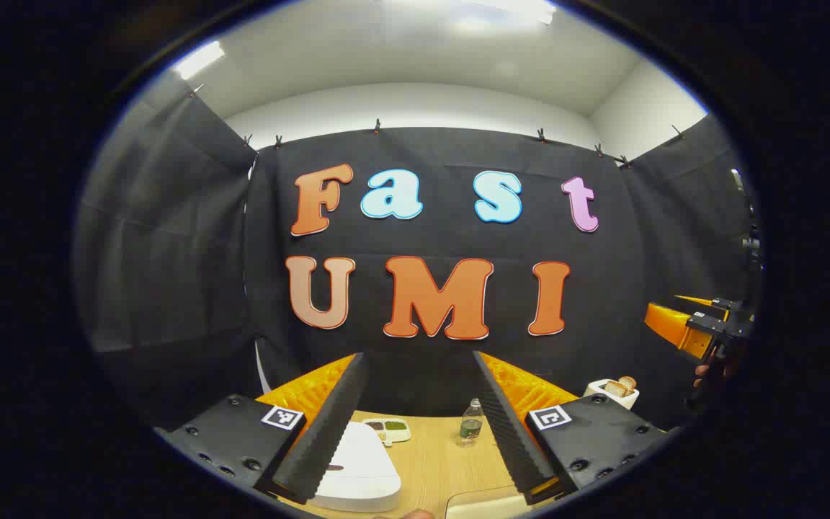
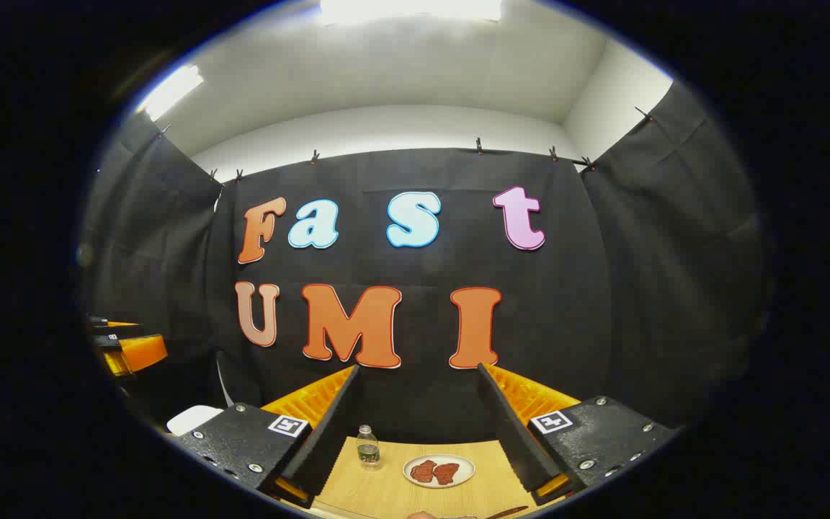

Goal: Close the left gripper, press the button to open the rice cooker; take a wooden spoon from the chopstick holder with the right hand, scoop a spoonful of rice and pour it into the rice cooker, then put the wooden spoon back into the chopstick holder.

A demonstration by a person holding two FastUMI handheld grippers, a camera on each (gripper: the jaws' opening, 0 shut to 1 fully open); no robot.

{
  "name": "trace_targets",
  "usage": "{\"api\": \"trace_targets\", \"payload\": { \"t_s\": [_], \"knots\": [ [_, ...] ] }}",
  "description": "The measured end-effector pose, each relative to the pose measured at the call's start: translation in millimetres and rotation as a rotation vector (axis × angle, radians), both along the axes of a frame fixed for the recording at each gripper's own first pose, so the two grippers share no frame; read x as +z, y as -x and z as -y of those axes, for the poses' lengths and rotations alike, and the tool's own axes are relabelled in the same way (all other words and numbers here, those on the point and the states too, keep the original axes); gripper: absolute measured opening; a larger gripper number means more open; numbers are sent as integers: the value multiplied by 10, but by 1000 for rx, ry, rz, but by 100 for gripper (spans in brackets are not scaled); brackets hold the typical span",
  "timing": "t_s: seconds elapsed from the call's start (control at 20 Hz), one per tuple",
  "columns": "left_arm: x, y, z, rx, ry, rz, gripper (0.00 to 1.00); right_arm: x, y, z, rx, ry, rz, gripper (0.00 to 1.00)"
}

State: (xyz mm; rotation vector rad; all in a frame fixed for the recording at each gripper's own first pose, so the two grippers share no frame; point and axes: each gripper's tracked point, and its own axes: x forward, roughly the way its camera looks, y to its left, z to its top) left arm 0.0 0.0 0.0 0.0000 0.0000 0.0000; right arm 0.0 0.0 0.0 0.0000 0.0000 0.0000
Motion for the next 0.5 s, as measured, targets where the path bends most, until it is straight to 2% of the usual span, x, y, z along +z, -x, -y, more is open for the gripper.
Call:
{"api": "trace_targets", "payload": {
  "t_s": [0.25, 0.5],
  "knots": [
    [14, 161, -23, 37, -3, -10, 99, -15, -4, -154, 59, -13, -2, 96],
    [2, 263, -19, 55, -14, -18, 98, -32, 25, -161, 70, -11, -2, 96]
  ]
}}
